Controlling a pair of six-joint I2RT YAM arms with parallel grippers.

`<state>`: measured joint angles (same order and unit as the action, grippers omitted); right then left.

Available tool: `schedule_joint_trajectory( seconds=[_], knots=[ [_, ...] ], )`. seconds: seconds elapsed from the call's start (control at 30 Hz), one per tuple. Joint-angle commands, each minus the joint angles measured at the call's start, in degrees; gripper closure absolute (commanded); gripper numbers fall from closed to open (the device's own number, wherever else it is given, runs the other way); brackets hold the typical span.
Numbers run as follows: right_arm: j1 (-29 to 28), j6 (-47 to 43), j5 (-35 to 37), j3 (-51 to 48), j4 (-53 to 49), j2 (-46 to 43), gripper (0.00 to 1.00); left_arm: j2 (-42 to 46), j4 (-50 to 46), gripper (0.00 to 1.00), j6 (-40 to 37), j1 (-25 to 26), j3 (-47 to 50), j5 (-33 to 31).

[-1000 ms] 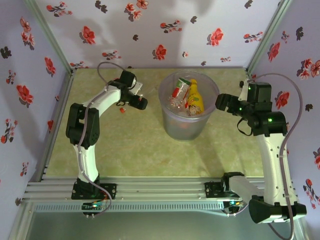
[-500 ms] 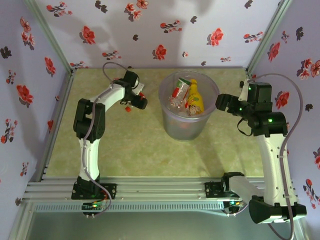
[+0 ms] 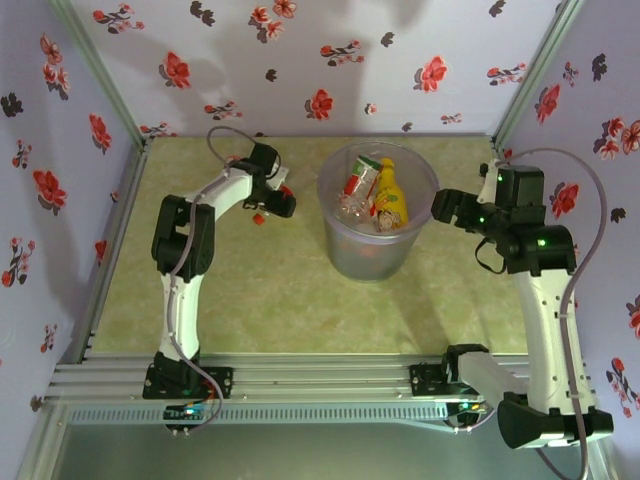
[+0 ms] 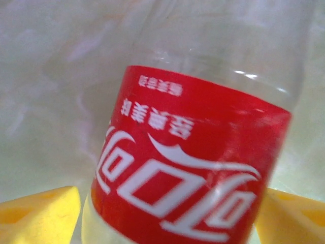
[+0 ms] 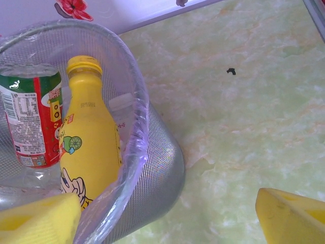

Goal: Put the plastic bottles in the bin

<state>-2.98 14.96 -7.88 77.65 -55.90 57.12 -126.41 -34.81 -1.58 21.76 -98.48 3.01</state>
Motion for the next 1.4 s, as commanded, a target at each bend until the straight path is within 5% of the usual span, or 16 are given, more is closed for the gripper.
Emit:
schedule_joint_trajectory(
  seconds=[0.0,0.2,0.33,0.8,1.07,1.37],
  knots=[
    [0.28,-1.38,1.24,1.65,-1.93,-1.57,0.10,-2.54,-1.76,0.16,1.20,0.08,-2.12,-0.37],
    [0.26,-1.36,0.94,0.84,-1.88,-1.77,0.10,-3.32,-0.32,0.25,2.30,0.19,-2.81,-0.01],
    [0.26,-1.01,0.41,0.90,-1.69,-1.92,0.10,-0.87,3.18,0.41,2.37,0.31,-0.17,1.48],
    [-1.11,5.25,-9.94,8.21,4.50,2.79,0.12,28.70,20.29,0.61,9.81,0.45,23.84,-1.44],
    [-16.80,8.49,-5.56,17.21,13.63,10.73,0.13,54.08,21.70,0.67,17.13,3.27,34.64,-7.10],
    [-31.91,9.47,-3.93,25.44,25.66,24.10,0.06,64.32,20.81,0.68,21.89,16.68,33.81,-8.21]
  ],
)
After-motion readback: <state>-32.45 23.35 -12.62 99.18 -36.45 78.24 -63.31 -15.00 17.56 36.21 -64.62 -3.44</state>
